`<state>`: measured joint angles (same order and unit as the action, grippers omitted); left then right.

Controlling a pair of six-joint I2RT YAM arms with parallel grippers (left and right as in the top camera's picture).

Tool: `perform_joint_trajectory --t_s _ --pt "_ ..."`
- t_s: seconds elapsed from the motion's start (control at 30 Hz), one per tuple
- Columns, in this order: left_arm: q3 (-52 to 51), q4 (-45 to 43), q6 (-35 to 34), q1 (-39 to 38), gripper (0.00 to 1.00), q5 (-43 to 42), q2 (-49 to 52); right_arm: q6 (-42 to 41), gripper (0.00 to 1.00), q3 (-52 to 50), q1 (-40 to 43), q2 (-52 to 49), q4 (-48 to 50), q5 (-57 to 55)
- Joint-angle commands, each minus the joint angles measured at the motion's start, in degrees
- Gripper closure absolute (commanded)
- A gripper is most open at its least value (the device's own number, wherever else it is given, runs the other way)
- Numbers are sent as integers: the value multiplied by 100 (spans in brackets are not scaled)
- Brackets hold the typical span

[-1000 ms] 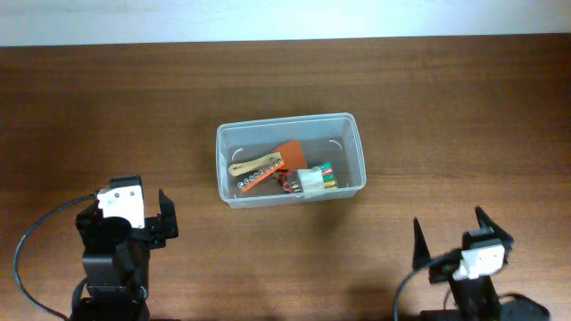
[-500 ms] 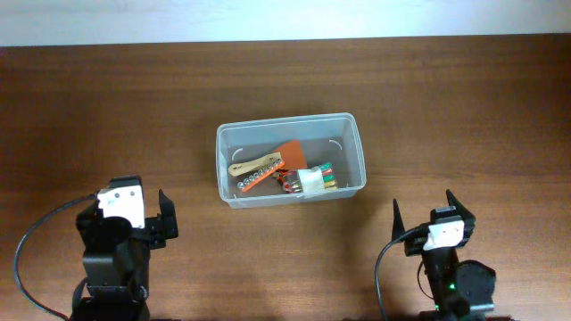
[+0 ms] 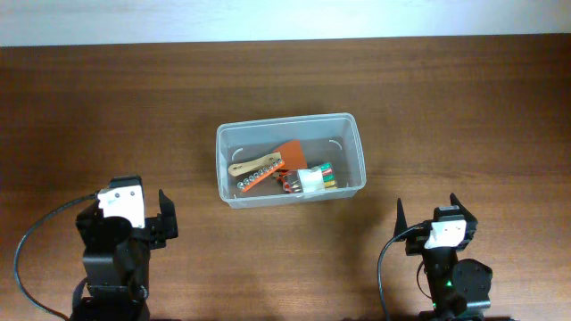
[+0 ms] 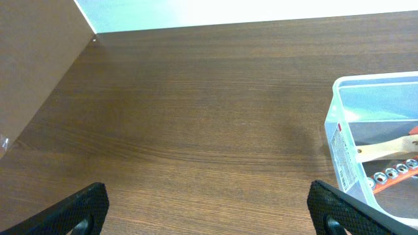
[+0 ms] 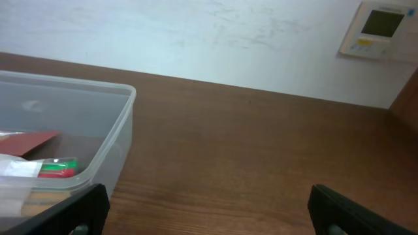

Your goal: Pack container

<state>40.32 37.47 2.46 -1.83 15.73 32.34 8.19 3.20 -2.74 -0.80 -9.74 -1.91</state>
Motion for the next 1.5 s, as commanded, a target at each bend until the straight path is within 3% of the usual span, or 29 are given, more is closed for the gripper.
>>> perform_joint_trajectory --t_s 0.0,1.1,1.3,1.47 --pt "-15 -13 -52 7 1 59 -17 212 1 -52 -20 59 -7 20" --pt "-15 116 -31 -28 1 92 -94 205 1 -52 -20 48 -4 13" --pt "-74 1128 -31 -247 1 -1316 -1274 208 1 -52 -20 48 -4 13" --pt "-715 800 -24 -372 1 -1482 -2302 208 1 -52 -20 48 -4 13"
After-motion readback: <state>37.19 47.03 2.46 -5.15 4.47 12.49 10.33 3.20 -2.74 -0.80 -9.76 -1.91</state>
